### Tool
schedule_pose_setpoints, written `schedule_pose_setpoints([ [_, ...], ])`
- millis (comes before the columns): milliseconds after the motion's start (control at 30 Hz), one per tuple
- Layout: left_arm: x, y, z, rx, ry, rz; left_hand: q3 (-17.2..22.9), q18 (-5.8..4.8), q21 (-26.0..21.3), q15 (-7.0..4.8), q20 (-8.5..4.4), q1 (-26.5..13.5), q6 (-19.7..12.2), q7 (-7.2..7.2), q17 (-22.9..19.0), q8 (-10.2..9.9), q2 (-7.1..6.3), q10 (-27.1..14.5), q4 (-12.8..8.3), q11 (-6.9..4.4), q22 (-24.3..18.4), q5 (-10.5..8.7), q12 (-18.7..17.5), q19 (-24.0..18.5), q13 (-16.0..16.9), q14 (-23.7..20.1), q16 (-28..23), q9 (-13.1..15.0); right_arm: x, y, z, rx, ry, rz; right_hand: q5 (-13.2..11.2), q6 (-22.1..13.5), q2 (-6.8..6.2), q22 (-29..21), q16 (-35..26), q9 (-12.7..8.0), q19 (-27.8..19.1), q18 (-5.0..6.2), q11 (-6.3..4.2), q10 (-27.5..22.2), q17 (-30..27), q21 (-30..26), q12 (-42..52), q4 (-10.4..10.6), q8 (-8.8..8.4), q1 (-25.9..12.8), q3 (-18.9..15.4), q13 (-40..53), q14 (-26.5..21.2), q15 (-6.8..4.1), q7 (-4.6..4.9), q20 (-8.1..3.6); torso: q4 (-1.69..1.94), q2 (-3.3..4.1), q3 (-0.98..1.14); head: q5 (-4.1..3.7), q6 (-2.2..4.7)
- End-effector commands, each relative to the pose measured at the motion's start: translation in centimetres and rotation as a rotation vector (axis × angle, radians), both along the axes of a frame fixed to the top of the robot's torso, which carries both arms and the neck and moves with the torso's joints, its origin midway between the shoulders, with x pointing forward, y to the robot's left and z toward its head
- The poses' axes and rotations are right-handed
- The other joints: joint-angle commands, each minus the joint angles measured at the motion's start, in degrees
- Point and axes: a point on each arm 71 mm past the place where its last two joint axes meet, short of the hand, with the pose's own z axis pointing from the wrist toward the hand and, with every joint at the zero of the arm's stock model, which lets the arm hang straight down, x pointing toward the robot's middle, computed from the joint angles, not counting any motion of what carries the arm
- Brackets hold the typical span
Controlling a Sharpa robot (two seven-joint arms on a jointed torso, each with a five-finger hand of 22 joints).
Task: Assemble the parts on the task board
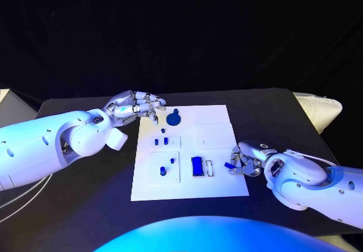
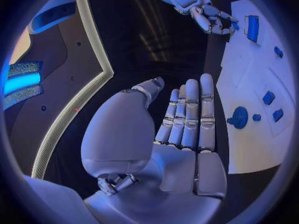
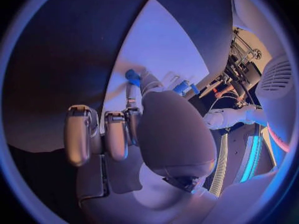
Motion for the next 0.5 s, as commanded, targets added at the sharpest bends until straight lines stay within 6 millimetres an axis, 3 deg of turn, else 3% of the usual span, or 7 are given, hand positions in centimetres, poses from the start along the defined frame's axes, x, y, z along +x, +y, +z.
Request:
schedule_pose_setpoints([
  [33, -0.11, -0.16, 0.02, -0.023, 0.009, -0.015, 0.12, 0.30, -0.35, 0.09, 0.14, 0.01, -0.03, 0.08, -0.06, 0.21, 0.38, -0.47, 0.37, 0.01, -0.06, -0.16, -0.07, 0.04, 0.06, -0.30, -0.17, 0.09, -0.66, -0.20, -1.37, -0.103, 0.039, 0.020, 2.73, -0.23, -0.62, 11.97, 0.03, -1.40, 3.59, 0.17, 0.09, -0.34, 10.53, -0.30, -0.33, 0.56, -0.39, -0.32, 1.13, 7.62, 4.94, -0.25, -0.04, -0.38, -0.01, -0.01, -0.03, -0.02, 0.01],
  [67, -0.10, -0.16, 0.02, -0.023, 0.009, -0.015, 0.12, 0.30, -0.35, 0.09, 0.14, 0.01, -0.03, 0.08, -0.06, 0.21, 0.38, -0.47, 0.37, 0.01, -0.06, -0.16, -0.07, 0.04, 0.06, -0.30, -0.17, 0.09, -0.65, -0.14, -1.32, -0.097, 0.033, 0.018, 6.08, -0.07, -0.93, 12.03, 0.03, -1.64, 3.63, 0.15, 0.02, -0.29, 10.57, -0.23, -0.30, 0.71, -0.67, -0.92, 2.38, 7.66, 4.95, -0.25, -0.02, -0.38, 0.02, 0.01, -0.03, -0.05, 0.01],
  [100, -0.10, -0.16, 0.02, -0.023, 0.009, -0.015, 0.12, 0.30, -0.35, 0.09, 0.14, 0.01, -0.03, 0.08, -0.06, 0.21, 0.38, -0.47, 0.37, 0.01, -0.06, -0.16, -0.07, 0.04, 0.06, -0.30, -0.17, 0.09, -0.64, -0.10, -1.28, -0.090, 0.029, 0.015, 7.76, 0.08, -0.99, 12.06, 0.04, -1.76, 3.66, 0.14, 0.03, -0.25, 10.59, -0.19, -0.26, 0.76, -0.78, -1.57, 3.11, 7.70, 4.96, -0.28, -0.08, -0.38, 0.03, 0.01, -0.03, -0.06, 0.01],
  [200, -0.10, -0.16, 0.02, -0.022, 0.008, -0.015, 0.12, 0.30, -0.35, 0.09, 0.14, 0.01, -0.03, 0.08, -0.06, 0.21, 0.38, -0.47, 0.37, 0.01, -0.06, -0.16, -0.07, 0.04, 0.06, -0.30, -0.17, 0.09, -0.62, 0.02, -1.14, -0.065, 0.018, 0.007, 10.87, 0.47, -0.88, 12.17, 0.14, -1.94, 3.75, 0.11, -0.11, -0.05, 10.76, 0.01, -0.07, 0.79, -0.90, -3.73, 4.82, 7.85, 5.01, -0.39, -0.27, -0.45, 0.07, 0.03, -0.04, -0.03, 0.01],
  [333, -0.09, -0.14, 0.01, -0.022, 0.007, -0.015, 0.12, 0.30, -0.35, 0.09, 0.14, 0.01, -0.03, 0.08, -0.06, 0.21, 0.38, -0.47, 0.37, 0.01, -0.06, -0.16, -0.07, 0.04, 0.06, -0.30, -0.17, 0.09, -0.69, 0.22, -0.89, -0.006, 0.011, -0.017, 17.71, 1.04, -1.00, 12.45, 0.32, -1.91, 3.96, -0.02, -0.54, 0.28, 11.05, 0.65, 0.25, 0.58, -0.74, -4.76, 9.99, 8.14, 5.10, -0.78, -0.70, -0.81, 0.09, -0.01, -0.04, 0.09, 0.01],
  [433, -0.09, -0.13, 0.01, -0.021, 0.007, -0.014, 0.12, 0.30, -0.35, 0.09, 0.14, 0.01, -0.03, 0.08, -0.06, 0.21, 0.38, -0.47, 0.37, 0.01, -0.06, -0.16, -0.07, 0.04, 0.06, -0.30, -0.17, 0.09, -0.79, 0.31, -0.73, 0.044, 0.020, -0.043, 18.87, 1.09, -0.82, 12.53, 0.36, -1.61, 4.01, -0.04, -0.70, 0.40, 11.11, 0.74, 0.31, 0.34, -0.39, -5.00, 13.16, 8.20, 5.12, -0.92, -0.88, -0.95, 0.09, -0.01, -0.07, 0.16, 0.01],
  [500, -0.09, -0.12, 0.01, -0.021, 0.008, -0.014, 0.12, 0.30, -0.35, 0.09, 0.14, 0.01, -0.03, 0.08, -0.06, 0.21, 0.38, -0.47, 0.37, 0.01, -0.06, -0.16, -0.07, 0.04, 0.06, -0.30, -0.17, 0.09, -0.87, 0.42, -0.59, 0.074, 0.024, -0.055, 17.11, 0.87, -0.68, 12.57, 0.38, -1.32, 4.02, -0.05, -0.77, 0.44, 11.16, 0.76, 0.30, 0.18, -0.13, -5.44, 15.54, 8.22, 5.13, -0.96, -0.92, -1.03, 0.06, -0.02, -0.09, 0.20, 0.01],
])
